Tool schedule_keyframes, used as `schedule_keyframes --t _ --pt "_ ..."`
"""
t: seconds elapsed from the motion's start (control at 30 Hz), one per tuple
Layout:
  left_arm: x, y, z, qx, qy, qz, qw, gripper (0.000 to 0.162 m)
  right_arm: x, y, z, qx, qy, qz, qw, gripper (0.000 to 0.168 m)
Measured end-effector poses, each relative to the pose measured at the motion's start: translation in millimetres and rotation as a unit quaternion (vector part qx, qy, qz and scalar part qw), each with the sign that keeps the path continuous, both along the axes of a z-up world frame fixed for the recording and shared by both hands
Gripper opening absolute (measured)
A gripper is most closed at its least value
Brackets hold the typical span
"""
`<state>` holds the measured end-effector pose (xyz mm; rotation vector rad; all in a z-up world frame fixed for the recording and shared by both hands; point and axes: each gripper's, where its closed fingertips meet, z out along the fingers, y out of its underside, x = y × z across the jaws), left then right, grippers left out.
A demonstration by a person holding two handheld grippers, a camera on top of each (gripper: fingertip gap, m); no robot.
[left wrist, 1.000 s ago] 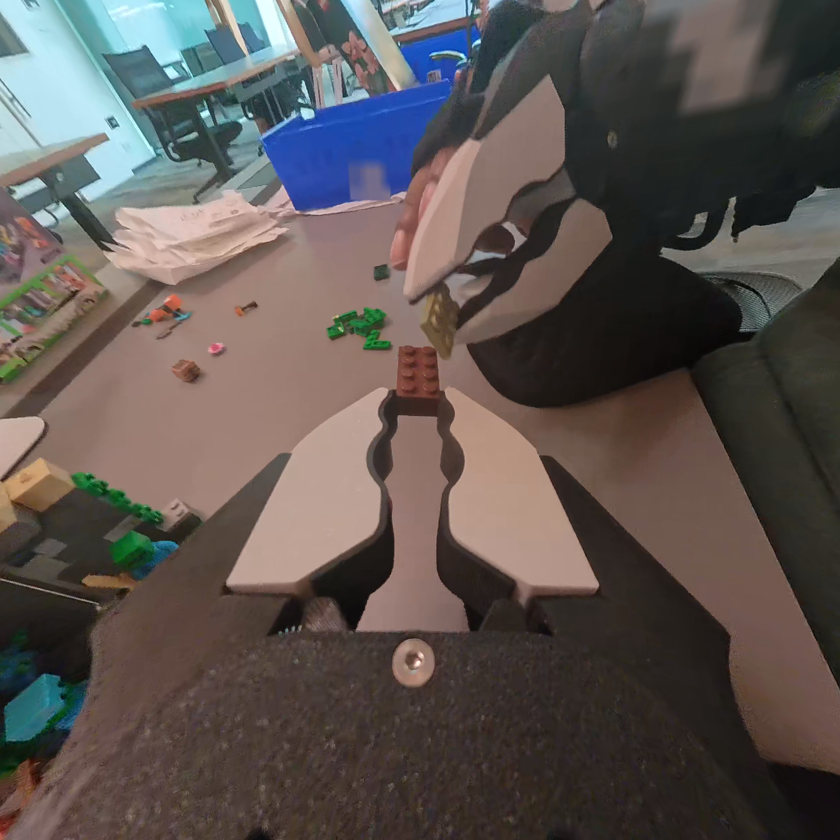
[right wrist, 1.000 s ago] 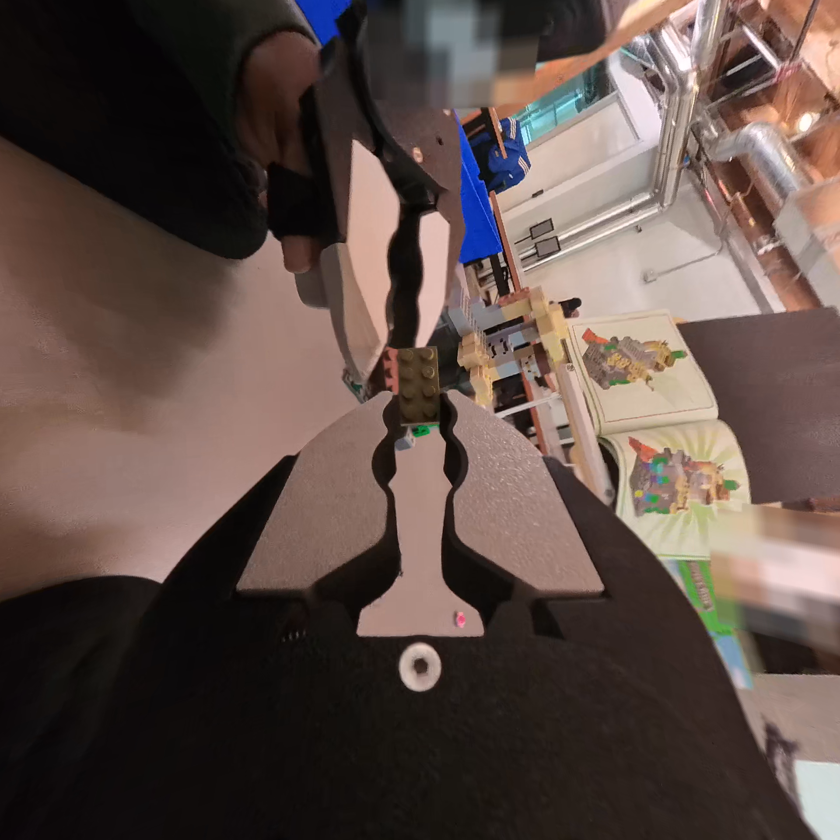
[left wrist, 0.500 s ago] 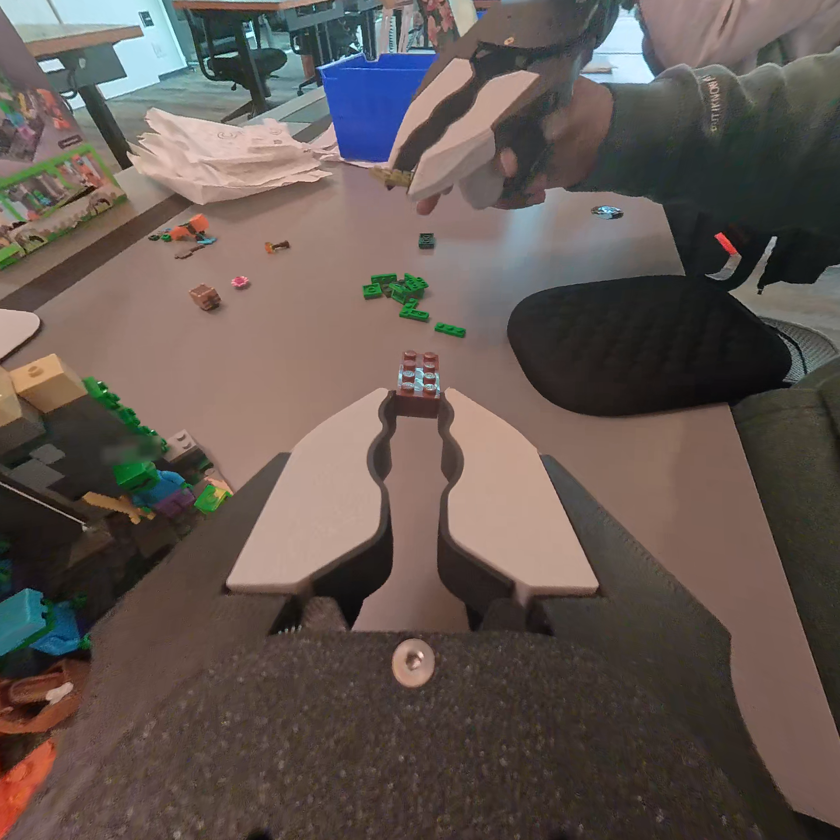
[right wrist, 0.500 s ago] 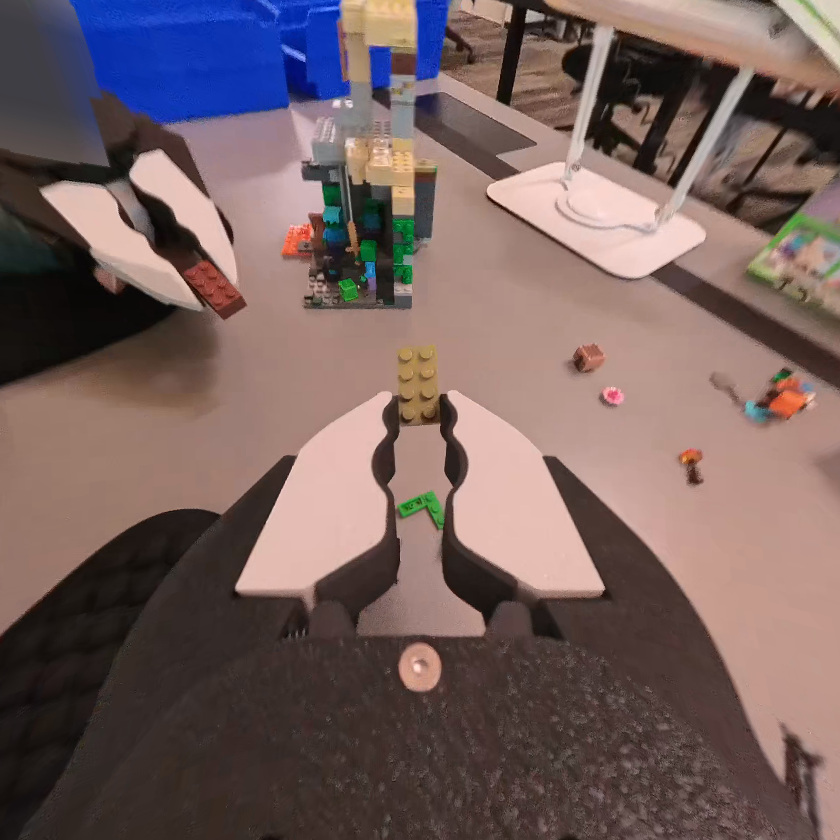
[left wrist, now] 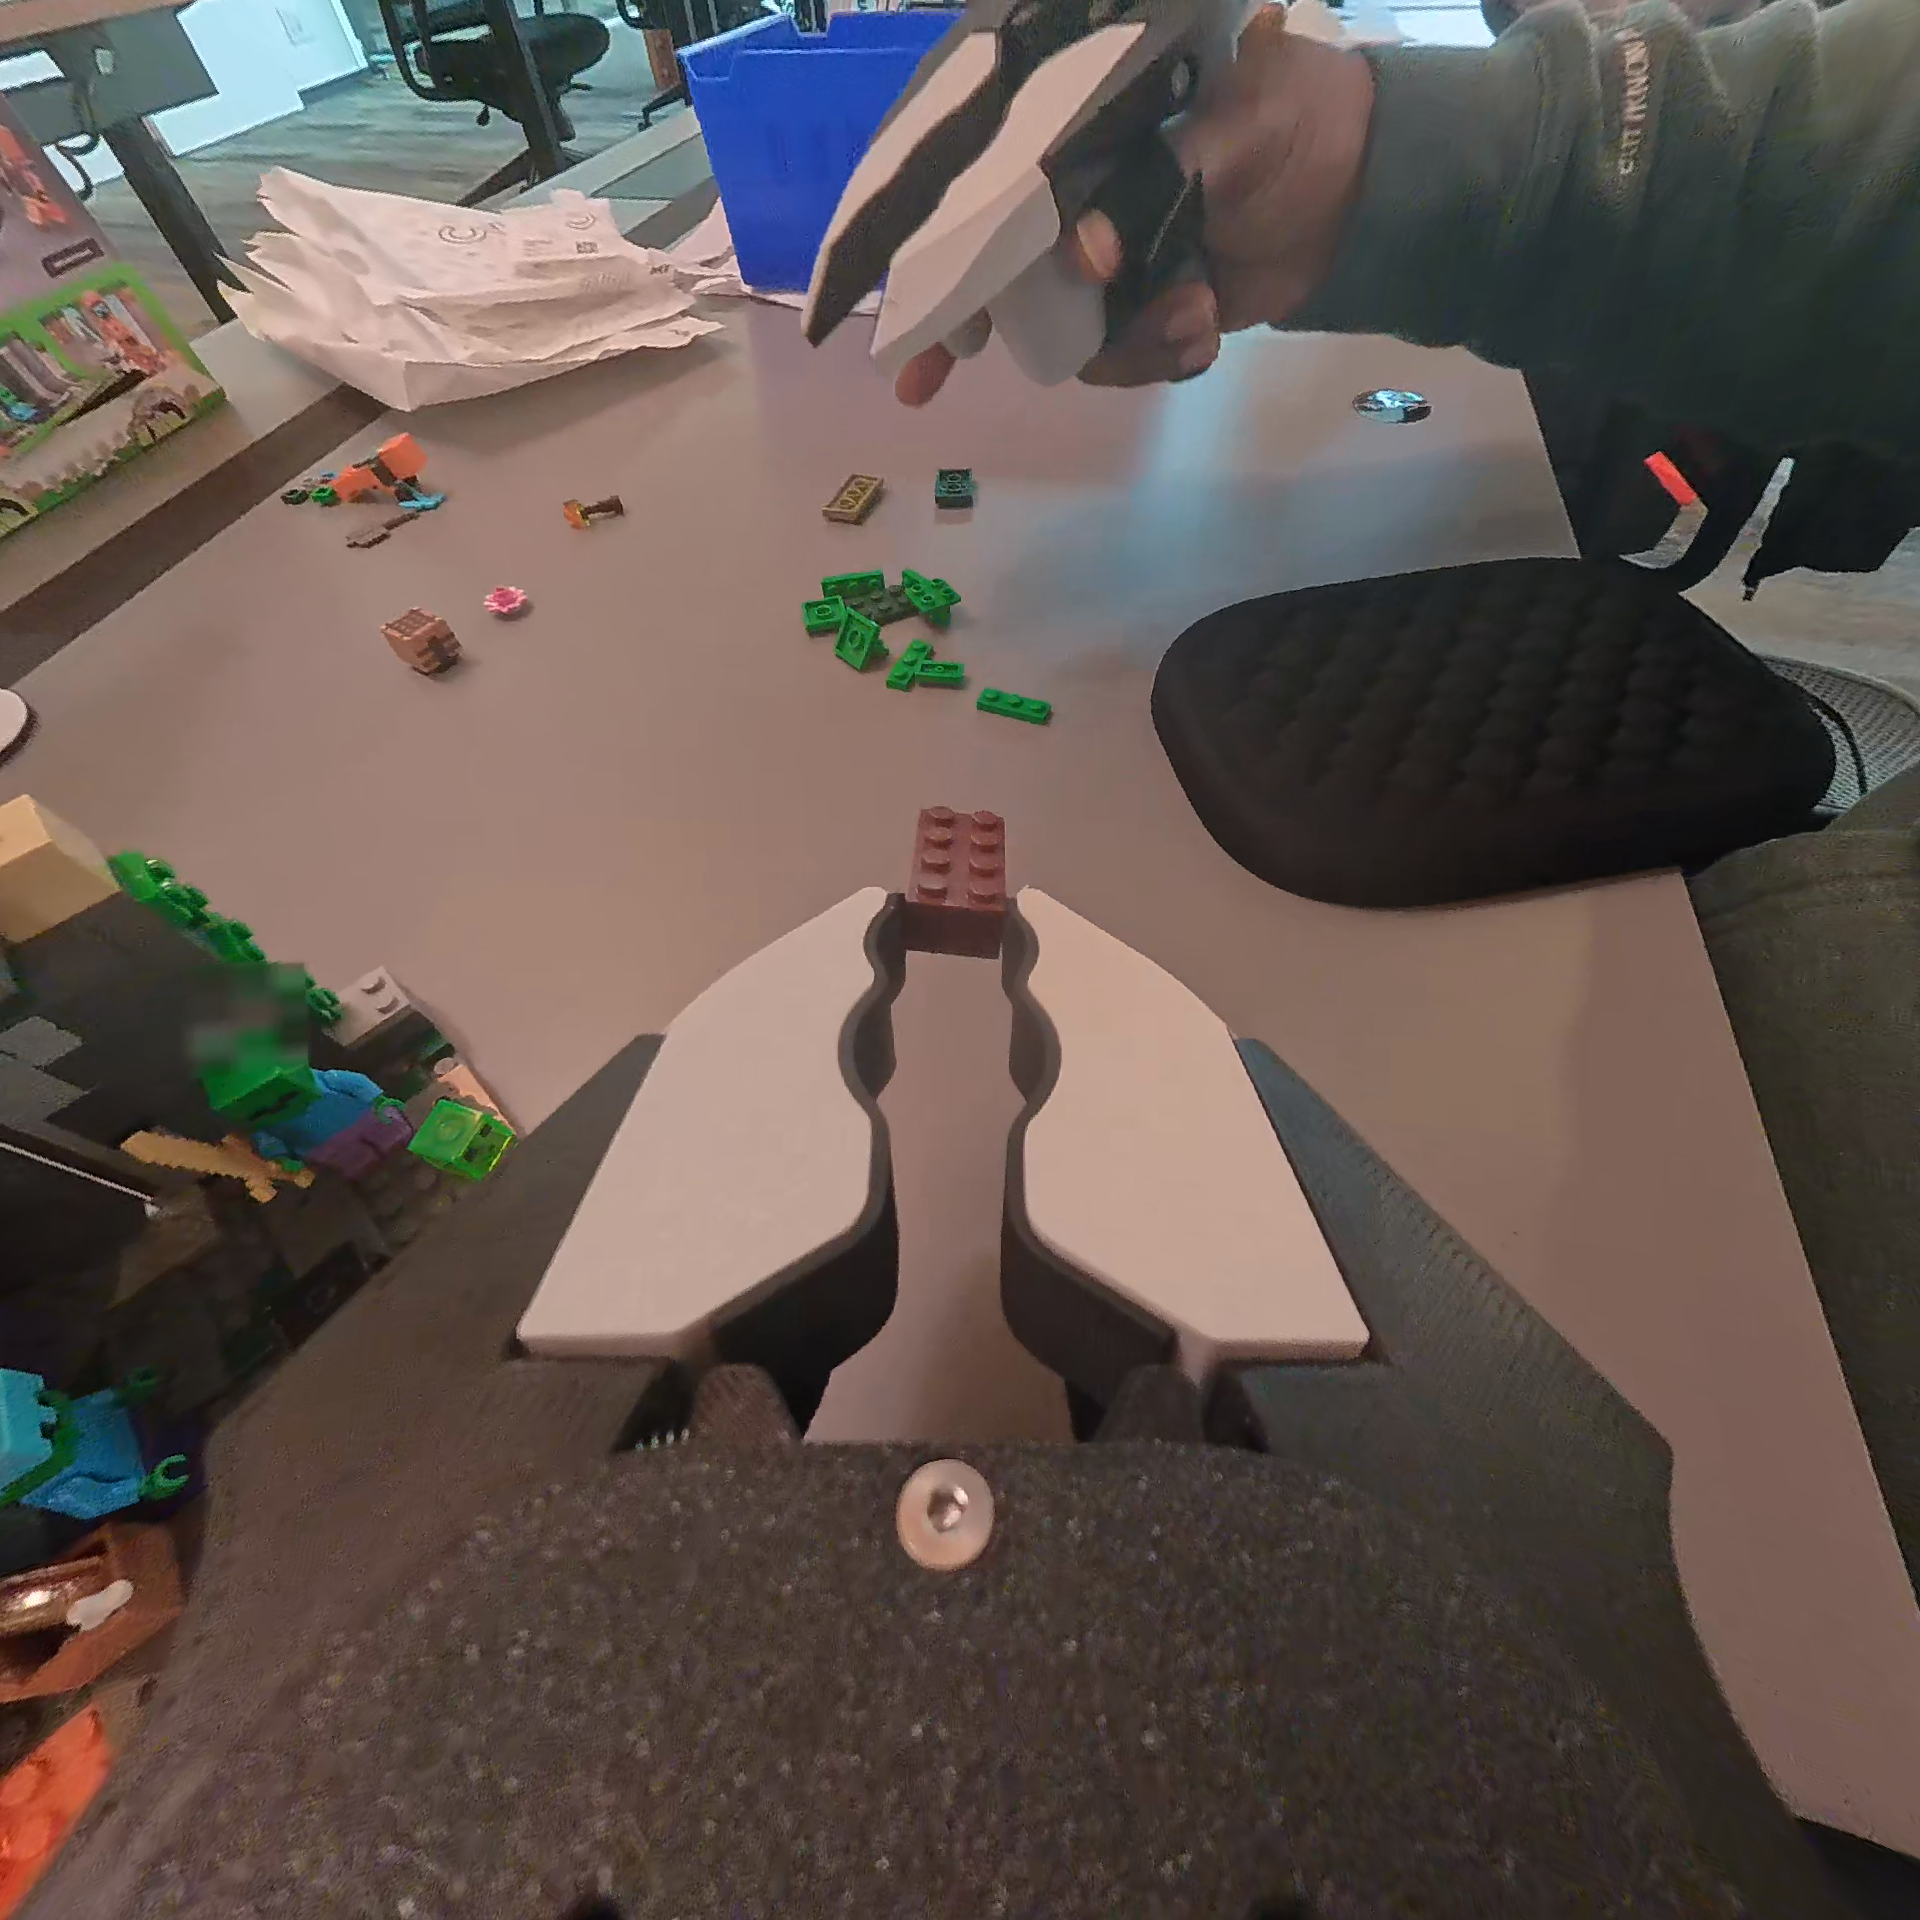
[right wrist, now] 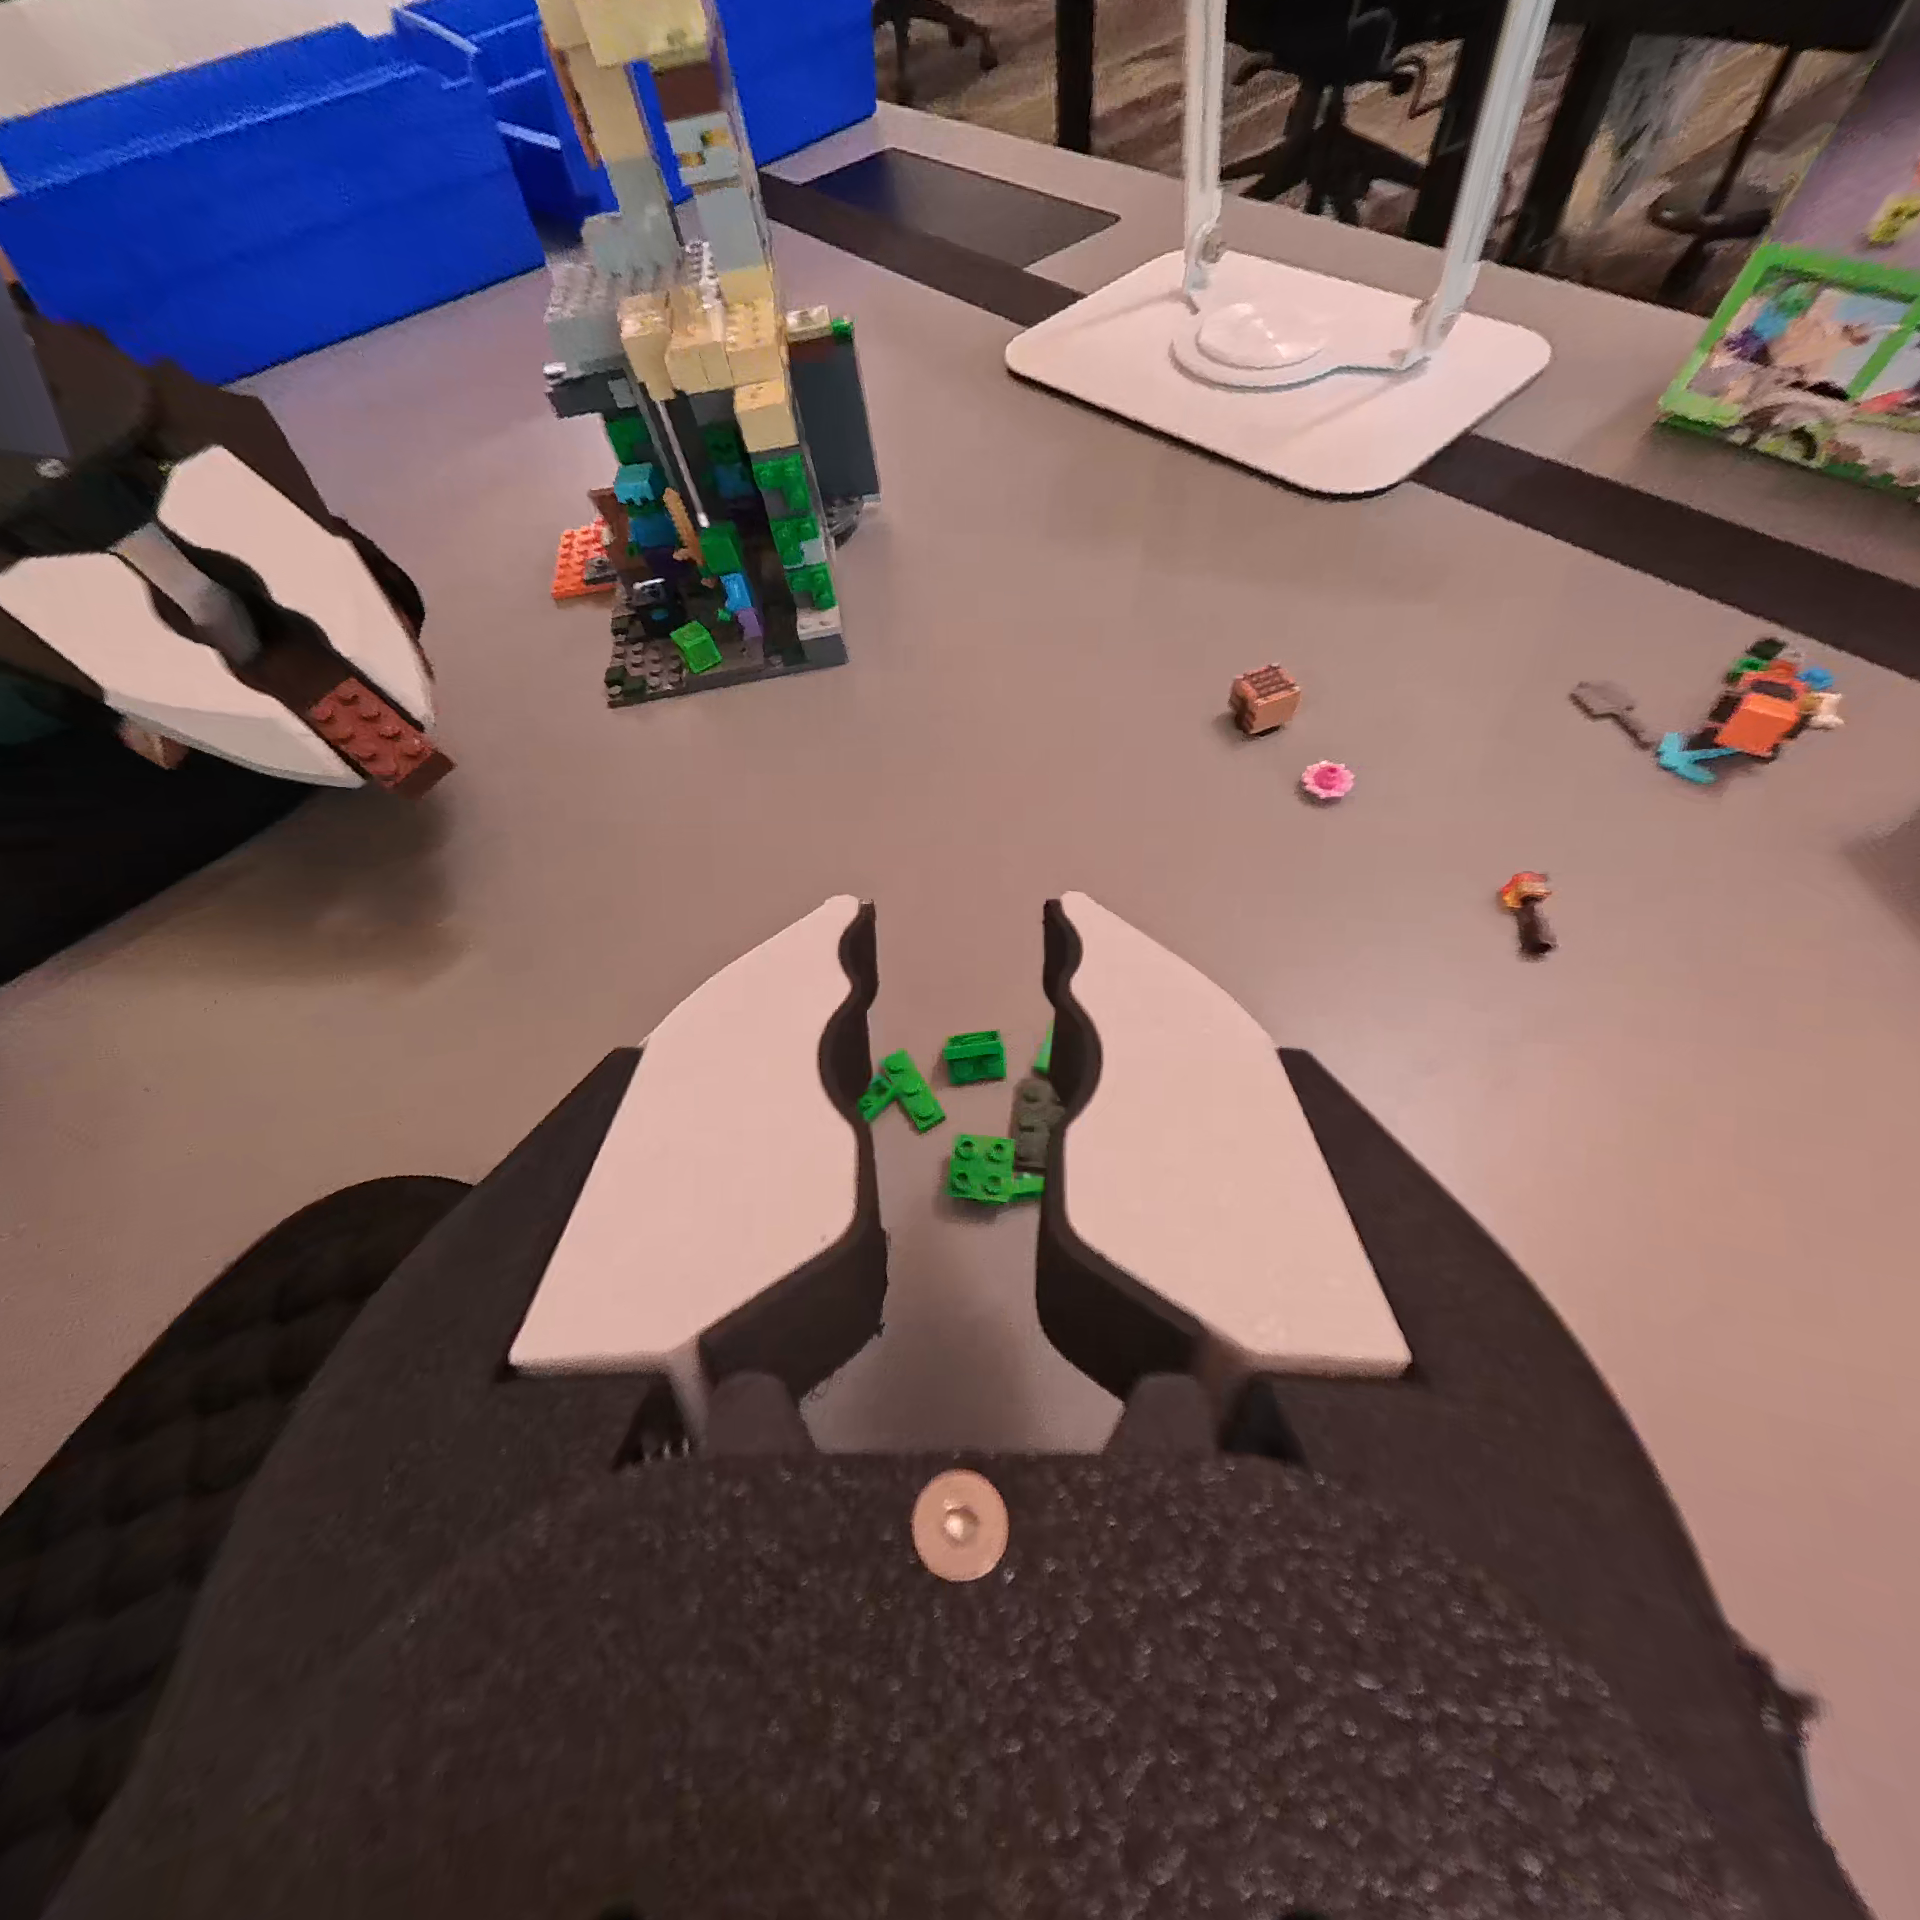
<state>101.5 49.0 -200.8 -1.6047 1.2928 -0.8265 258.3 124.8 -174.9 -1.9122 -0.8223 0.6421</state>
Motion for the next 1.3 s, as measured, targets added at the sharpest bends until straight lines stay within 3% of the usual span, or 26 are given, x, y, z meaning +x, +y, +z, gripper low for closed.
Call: schedule_keyframes --t 0.13,0.23,0.4,0.57,0.67,0.73,0.9,0.93,1.03,1.2,1.3 --pt "0 -1 0 -0.002 0.001 -0.003 1.000 0.017 37 16 8 0.013 -0.029 -0.060 0.998 0.031" --pt "1 -1 -3 0.000 0.007 -0.005 1.000 0.017 73 26 -9 -0.010 -0.108 -0.080 0.991 0.030" --pt "4 -6 -9 0.009 0.027 -0.020 0.999 0.017 92 30 -63 -0.066 -0.250 0.033 0.966 0.032" --pt "4 -6 -9 0.015 0.031 -0.018 0.999 0.017 94 41 -90 -0.141 -0.312 0.115 0.933 0.034" --pt "4 -6 -8 0.009 0.024 -0.020 0.999 0.017 87 41 -91 -0.166 -0.310 0.149 0.924 0.016" --pt "4 -6 -8 0.004 0.025 -0.022 0.999 0.017 71 35 -87 -0.181 -0.281 0.173 0.927 0.016" --pt "4 -8 -10 0.004 0.028 -0.028 0.999 0.017 9 20 -52 -0.183 -0.113 0.223 0.951 0.016" --pt "5 -8 -10 0.005 0.029 -0.028 0.999 0.017 4 20 -50 -0.185 -0.103 0.223 0.952 0.026" --pt "4 -8 -10 0.006 0.030 -0.027 0.999 0.017 5 33 -54 -0.168 -0.118 0.194 0.959 0.033" --pt "4 -7 -10 0.005 0.027 -0.024 0.999 0.017 5 49 -40 -0.107 -0.115 0.138 0.978 0.024" --pt "4 -6 -9 0.008 0.027 -0.021 0.999 0.017 -18 26 -20 -0.071 -0.092 0.155 0.981 0.022"
